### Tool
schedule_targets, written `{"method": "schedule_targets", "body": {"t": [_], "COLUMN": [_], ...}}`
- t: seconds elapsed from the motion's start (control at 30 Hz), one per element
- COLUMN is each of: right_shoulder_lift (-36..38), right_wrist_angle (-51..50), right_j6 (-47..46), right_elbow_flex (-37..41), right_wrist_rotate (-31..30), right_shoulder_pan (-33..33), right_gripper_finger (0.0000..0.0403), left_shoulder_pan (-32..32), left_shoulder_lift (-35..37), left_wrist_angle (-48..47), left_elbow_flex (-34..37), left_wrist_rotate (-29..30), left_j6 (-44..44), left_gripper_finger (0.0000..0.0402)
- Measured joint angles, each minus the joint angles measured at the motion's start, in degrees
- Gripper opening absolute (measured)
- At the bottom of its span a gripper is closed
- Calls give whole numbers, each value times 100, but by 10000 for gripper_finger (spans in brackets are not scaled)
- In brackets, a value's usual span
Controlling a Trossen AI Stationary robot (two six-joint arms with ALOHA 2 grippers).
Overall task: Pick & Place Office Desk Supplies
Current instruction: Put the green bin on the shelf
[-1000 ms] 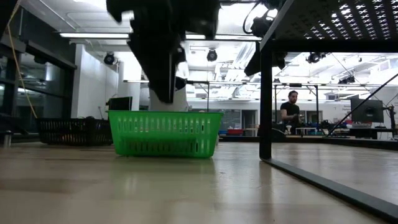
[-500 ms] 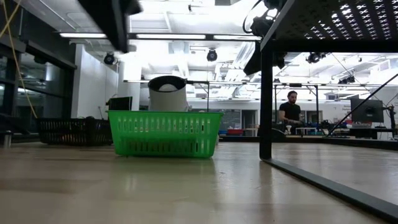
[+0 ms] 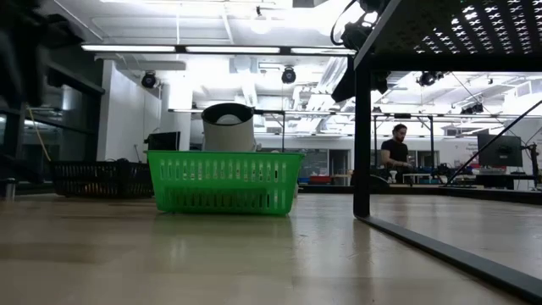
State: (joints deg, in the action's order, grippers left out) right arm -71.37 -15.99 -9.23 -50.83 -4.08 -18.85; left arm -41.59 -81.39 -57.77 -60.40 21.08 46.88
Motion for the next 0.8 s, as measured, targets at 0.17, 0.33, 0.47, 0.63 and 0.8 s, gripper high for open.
{"method": "schedule_targets", "body": {"t": [0.17, 0.33, 0.47, 0.63, 0.8], "right_shoulder_lift": [0, 0, 0, 0, 0], "right_wrist_angle": [0, 0, 0, 0, 0], "right_j6": [0, 1, 0, 0, 2], "right_elbow_flex": [0, 0, 0, 0, 0], "right_wrist_rotate": [0, 0, 0, 0, 0], "right_shoulder_pan": [0, 0, 0, 0, 0], "right_gripper_finger": [51, 51, 51, 51, 51], "left_shoulder_pan": [-442, -730, -843, -847, -796], "left_shoulder_lift": [60, 60, 60, 60, 60], "left_wrist_angle": [-156, -176, -165, -158, -156], "left_elbow_flex": [65, 66, 66, 66, 66], "left_wrist_rotate": [20, 2, -15, -18, -22], "left_j6": [376, 643, 723, 686, 659], "left_gripper_finger": [97, 97, 97, 97, 97]}}
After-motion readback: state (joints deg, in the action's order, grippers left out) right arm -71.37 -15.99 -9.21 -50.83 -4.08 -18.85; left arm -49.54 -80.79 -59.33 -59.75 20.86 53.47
